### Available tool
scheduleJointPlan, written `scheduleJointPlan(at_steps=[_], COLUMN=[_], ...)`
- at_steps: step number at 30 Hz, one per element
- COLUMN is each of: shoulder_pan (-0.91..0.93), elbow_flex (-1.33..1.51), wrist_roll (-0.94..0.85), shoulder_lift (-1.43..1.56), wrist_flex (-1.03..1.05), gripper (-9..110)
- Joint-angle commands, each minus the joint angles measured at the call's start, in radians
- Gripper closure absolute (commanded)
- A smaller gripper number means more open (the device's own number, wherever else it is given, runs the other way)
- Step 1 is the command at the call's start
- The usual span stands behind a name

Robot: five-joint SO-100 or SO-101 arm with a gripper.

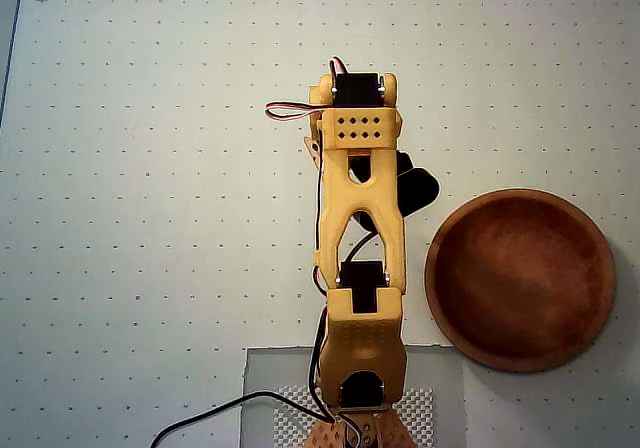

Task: Grasp a clothespin and put it in the bowl.

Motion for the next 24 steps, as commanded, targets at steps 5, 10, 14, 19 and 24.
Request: scheduleJointPlan(at_steps=[5, 10, 14, 19, 24], shoulder_pan=[-0.011, -0.041, -0.049, -0.052, -0.052], elbow_flex=[-0.132, -0.196, -0.213, -0.213, -0.213], wrist_roll=[-0.015, 0.018, 0.100, 0.118, 0.095], shoulder_lift=[-0.114, -0.169, -0.175, -0.172, -0.173], wrist_flex=[-0.110, -0.127, -0.127, -0.133, -0.129], gripper=[104, 104, 101, 88, 77])
